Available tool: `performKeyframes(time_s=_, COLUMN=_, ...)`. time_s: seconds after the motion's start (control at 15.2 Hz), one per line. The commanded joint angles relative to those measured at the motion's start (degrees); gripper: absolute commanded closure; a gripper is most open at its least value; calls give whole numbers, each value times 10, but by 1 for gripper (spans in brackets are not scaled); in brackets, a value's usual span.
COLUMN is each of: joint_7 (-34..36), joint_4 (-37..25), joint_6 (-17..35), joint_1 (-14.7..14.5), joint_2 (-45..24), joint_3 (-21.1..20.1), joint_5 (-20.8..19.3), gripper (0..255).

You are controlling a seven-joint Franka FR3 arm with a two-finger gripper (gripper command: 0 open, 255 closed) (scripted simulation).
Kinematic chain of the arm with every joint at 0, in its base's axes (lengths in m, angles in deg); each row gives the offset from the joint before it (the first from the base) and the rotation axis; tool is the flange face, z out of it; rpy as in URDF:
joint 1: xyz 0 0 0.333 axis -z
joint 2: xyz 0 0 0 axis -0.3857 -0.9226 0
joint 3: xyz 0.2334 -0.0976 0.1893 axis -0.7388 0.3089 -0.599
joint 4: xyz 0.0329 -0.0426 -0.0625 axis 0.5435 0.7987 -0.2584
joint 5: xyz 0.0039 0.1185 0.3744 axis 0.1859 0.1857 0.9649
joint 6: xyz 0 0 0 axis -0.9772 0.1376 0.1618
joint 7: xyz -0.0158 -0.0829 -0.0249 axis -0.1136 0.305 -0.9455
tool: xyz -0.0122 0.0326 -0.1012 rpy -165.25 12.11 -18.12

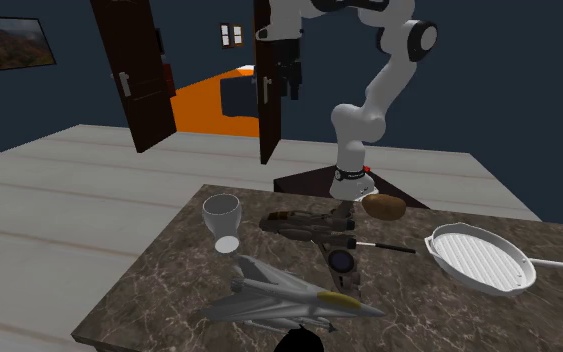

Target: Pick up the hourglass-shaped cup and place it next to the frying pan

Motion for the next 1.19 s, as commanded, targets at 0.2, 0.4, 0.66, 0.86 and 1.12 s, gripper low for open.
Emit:
performKeyframes(time_s=0.2, joint_7=21, joint_4=12, joint_6=53, joint_1=-6, joint_2=-32, joint_3=-24, joint_5=13, gripper=0)
performKeyframes(time_s=0.4, joint_7=41, joint_4=18, joint_6=105, joint_1=-12, joint_2=-71, joint_3=-47, joint_5=24, gripper=0)
performKeyframes(time_s=0.66, joint_7=68, joint_4=14, joint_6=172, joint_1=-19, joint_2=-131, joint_3=-77, joint_5=33, gripper=0)
performKeyframes(time_s=0.86, joint_7=89, joint_4=2, joint_6=220, joint_1=-22, joint_2=-182, joint_3=-99, joint_5=35, gripper=0)
performKeyframes(time_s=1.12, joint_7=120, joint_4=-25, joint_6=277, joint_1=-26, joint_2=-256, joint_3=-127, joint_5=28, gripper=0)
